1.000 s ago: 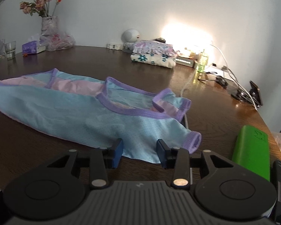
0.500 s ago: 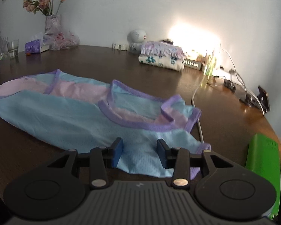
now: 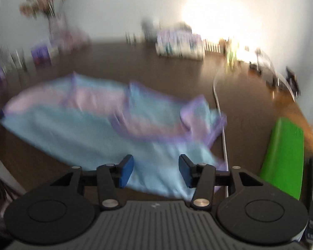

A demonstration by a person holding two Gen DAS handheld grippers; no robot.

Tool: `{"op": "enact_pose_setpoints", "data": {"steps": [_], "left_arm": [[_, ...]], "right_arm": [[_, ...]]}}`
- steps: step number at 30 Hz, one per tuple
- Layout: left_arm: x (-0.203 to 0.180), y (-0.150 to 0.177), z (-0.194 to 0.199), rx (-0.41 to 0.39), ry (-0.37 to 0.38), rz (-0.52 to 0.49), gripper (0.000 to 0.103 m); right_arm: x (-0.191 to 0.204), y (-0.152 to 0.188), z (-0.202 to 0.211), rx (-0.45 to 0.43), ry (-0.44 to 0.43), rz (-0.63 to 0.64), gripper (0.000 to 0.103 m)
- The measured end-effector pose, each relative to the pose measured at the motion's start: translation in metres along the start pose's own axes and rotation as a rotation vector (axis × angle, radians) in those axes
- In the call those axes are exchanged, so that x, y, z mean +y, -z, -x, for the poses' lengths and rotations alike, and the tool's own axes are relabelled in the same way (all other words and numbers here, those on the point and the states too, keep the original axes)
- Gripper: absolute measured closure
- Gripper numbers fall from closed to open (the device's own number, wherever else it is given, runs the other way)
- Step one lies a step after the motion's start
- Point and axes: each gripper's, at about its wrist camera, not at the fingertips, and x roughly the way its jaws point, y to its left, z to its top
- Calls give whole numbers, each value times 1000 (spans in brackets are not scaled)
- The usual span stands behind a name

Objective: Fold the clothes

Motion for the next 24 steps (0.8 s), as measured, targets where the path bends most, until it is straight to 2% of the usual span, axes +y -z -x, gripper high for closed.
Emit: {"op": "enact_pose_setpoints", "data": {"steps": [1,3,4,8,11,13,14,15,17,18,19,20,22,24], "left_arm": [[-5,-5,3,-23,-2,0,74],[-18,-17,6,-88,57,-6,72],[-25,-19,2,-90,81,-13,70],[-51,-18,-24,-30,157,-44,70],[-70,-18,-43,15,214,-68,70],[-66,-15,-50,33,201,-51,69],[-64,-22,-57,38,197,-56,64],[-64,-34,-68,54,193,-73,60],[-65,-57,-89,88,184,-106,57],[-66,-69,-99,104,180,-123,43],[-66,-81,-110,121,176,-139,22],[-67,-93,-120,137,171,-156,18],[-67,-117,-141,171,162,-189,20],[-68,-141,-163,204,154,-222,19]], "right_arm": [[1,-3,1,-38,-16,-12,54],[7,-7,-6,-71,-44,-15,54],[11,-6,-13,-74,-44,-2,54],[26,0,-32,-79,-32,66,54],[29,7,-36,-26,7,110,54],[19,1,-33,-19,-5,61,54],[13,-1,-32,-16,-12,36,54],[6,-9,-26,-52,-48,-8,54],[-1,-29,-27,-93,-108,-61,52],[-4,-39,-28,-113,-137,-87,51],[-2,-50,-36,-108,-145,-84,50],[2,-60,-47,-93,-142,-64,48],[17,-77,-71,-72,-115,11,45],[26,-90,-95,-52,-93,32,44]]}}
